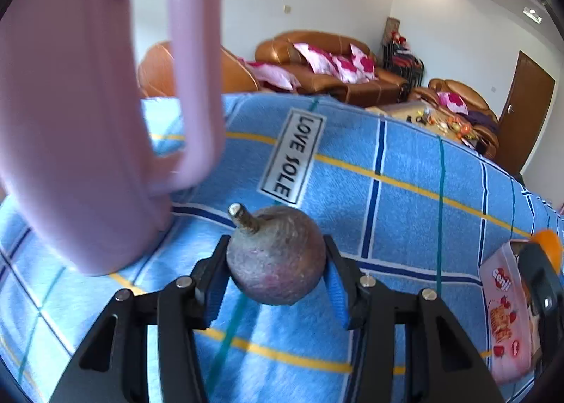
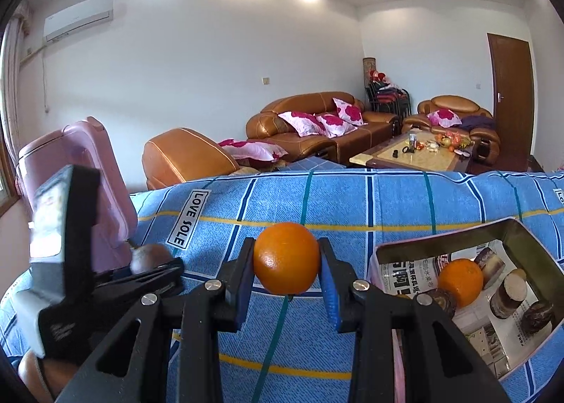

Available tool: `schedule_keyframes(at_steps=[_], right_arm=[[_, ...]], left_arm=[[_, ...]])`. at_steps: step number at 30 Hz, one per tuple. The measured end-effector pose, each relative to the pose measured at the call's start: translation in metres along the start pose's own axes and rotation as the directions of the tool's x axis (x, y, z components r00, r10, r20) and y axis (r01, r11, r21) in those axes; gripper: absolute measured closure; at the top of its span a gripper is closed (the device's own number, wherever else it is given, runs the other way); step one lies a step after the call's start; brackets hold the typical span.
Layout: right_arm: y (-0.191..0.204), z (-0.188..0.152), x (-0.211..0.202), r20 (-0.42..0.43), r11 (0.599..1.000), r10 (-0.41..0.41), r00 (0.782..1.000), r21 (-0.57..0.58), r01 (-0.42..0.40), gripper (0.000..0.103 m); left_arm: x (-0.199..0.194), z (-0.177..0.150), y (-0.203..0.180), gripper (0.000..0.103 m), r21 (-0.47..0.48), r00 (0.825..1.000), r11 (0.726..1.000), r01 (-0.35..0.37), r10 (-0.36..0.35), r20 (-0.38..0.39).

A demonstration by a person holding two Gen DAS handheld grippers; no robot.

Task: Organize fruits
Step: 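Lift the mangosteen in the left tool and orange in the right tool toward the tin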

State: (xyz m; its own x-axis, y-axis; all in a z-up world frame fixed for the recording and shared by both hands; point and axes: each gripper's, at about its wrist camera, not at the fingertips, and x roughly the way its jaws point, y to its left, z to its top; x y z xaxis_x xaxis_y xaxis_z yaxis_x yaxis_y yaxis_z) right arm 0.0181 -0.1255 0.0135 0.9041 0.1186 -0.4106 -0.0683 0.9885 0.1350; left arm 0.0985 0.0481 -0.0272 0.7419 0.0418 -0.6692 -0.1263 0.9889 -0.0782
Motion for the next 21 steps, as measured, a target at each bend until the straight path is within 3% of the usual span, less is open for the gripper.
schedule_keyframes(at_steps=[11, 21], right_arm=[[0.016, -0.003, -0.013, 0.064, 0.997, -0.022, 0.998, -0.070, 0.027, 0.067], [0.019, -0.009, -0.025, 0.077, 0.995, -0.030, 0.997, -0.091, 0.037, 0.067]], left_arm=[[-0.039, -0.014, 0.011, 0.052, 0.003, 0.984, 0.998, -0.056, 0.055, 0.170], [-0.058, -0.023, 0.017, 0.052, 0.004, 0.975, 0.999, -0.047, 0.045, 0.218]])
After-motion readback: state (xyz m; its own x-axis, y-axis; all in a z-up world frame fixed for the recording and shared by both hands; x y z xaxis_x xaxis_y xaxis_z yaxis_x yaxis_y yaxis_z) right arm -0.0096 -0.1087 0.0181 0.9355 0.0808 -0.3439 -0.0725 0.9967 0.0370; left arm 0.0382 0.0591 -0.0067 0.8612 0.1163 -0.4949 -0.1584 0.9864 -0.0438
